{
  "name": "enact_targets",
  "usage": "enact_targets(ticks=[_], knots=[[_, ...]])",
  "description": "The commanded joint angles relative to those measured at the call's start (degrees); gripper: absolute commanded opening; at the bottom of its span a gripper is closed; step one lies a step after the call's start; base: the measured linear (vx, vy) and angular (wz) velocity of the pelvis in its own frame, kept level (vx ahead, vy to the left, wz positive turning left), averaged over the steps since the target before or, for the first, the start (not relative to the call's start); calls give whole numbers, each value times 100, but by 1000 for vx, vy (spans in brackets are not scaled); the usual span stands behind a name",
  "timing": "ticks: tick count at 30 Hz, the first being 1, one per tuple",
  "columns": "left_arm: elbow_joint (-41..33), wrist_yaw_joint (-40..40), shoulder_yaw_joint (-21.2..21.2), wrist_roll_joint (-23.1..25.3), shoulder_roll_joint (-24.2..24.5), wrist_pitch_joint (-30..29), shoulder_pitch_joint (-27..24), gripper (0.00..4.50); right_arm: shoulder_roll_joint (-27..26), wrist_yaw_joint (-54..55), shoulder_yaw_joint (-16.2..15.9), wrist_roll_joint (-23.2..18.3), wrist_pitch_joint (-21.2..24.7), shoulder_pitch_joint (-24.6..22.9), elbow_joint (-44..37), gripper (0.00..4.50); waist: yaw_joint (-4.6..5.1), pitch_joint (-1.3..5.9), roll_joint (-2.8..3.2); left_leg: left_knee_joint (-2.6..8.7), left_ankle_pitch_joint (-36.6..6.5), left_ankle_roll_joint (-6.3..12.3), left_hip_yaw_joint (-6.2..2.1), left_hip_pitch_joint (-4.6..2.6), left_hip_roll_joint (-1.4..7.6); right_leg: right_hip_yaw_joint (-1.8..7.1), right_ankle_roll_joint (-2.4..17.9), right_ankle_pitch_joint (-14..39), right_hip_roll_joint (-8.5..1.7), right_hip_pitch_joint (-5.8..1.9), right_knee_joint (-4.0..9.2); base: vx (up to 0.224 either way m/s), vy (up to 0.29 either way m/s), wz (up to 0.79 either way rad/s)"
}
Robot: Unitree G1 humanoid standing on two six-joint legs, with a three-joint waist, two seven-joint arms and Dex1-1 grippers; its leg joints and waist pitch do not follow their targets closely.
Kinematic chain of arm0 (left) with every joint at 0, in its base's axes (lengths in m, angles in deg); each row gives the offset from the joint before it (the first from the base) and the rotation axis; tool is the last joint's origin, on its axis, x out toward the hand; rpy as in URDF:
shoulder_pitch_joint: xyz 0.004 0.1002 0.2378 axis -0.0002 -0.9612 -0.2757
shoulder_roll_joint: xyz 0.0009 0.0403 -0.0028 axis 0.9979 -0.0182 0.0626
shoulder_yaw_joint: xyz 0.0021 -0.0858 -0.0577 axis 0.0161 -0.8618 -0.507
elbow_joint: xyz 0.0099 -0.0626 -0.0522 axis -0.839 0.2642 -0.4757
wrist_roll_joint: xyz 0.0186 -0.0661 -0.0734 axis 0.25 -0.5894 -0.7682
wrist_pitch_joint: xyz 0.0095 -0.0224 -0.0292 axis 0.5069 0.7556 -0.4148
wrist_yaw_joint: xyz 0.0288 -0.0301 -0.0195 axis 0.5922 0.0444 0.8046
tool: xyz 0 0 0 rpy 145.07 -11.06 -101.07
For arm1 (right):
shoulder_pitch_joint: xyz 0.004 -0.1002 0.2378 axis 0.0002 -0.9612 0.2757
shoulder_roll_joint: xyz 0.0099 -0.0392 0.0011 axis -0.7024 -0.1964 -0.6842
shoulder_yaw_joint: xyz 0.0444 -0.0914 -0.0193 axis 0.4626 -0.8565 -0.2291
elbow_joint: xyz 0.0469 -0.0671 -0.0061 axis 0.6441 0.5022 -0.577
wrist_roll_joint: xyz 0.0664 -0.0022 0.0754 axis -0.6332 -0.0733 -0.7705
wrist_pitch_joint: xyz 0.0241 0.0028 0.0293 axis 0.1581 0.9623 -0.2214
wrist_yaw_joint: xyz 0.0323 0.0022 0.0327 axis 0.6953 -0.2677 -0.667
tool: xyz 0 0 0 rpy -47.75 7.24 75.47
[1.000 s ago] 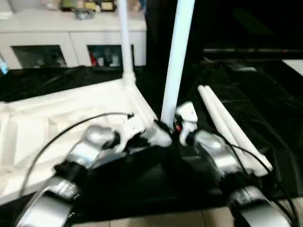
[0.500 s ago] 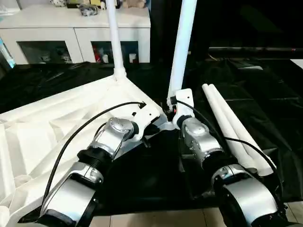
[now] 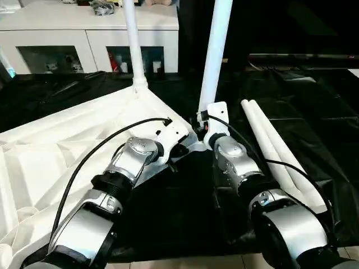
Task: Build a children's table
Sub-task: Insert table leg to table base
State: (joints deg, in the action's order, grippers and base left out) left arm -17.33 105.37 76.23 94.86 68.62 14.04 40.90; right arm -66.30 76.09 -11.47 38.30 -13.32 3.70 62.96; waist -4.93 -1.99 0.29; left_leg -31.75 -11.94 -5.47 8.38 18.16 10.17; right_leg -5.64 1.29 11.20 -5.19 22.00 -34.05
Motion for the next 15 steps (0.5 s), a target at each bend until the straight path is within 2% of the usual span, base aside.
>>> enact_targets(ticks=[1,3,4,6,9,10,11,13,15], knots=[[83,149,75,82,92,22,-34,0,47,-34,113,8,321,-267,584,265,6,194,47,447,-1635,160,-29,135,265,361,934,1967,-413,-214,514,0,0,0],[101,179,74,81,121,71,-26,0,33,-172,167,-4,262,-207,571,270,5,201,45,443,-1623,155,-27,132,269,366,953,1976,-421,-208,519,0,0,0],[102,188,74,82,131,87,-26,0,33,-197,173,-7,236,-190,564,281,-3,221,46,436,-1475,168,-25,135,277,368,1002,1748,-418,-218,490,0,0,0],[93,215,73,82,156,138,-31,0,38,-316,173,-13,171,-157,527,312,-1,217,56,430,-1358,205,-14,141,275,361,1072,1512,-407,-222,466,0,0,0],[49,302,77,70,215,253,-59,0,60,-584,201,-24,68,-107,409,326,2,238,53,404,-1177,259,-3,162,267,359,1158,1303,-410,-248,444,0,0,0],[27,329,74,62,235,272,-76,0,77,-629,195,-15,54,-98,368,351,-6,285,43,369,-897,302,-1,179,268,358,1234,931,-417,-274,385,0,0,0],[0,365,86,65,260,353,-95,0,98,-697,196,-5,30,-89,327,356,-10,304,52,321,-477,399,4,216,262,351,1338,349,-403,-281,309,0,0,0],[-33,410,98,65,288,412,-116,0,121,-788,202,-15,-1,-86,270,371,-4,293,53,287,-257,555,26,221,250,331,1473,-57,-382,-264,283,0,0,0],[-100,527,118,48,337,546,-160,0,163,-1030,195,-54,-2,-110,140,394,-6,306,60,268,-199,658,29,219,255,325,1550,-187,-390,-273,267,0,0,0]])
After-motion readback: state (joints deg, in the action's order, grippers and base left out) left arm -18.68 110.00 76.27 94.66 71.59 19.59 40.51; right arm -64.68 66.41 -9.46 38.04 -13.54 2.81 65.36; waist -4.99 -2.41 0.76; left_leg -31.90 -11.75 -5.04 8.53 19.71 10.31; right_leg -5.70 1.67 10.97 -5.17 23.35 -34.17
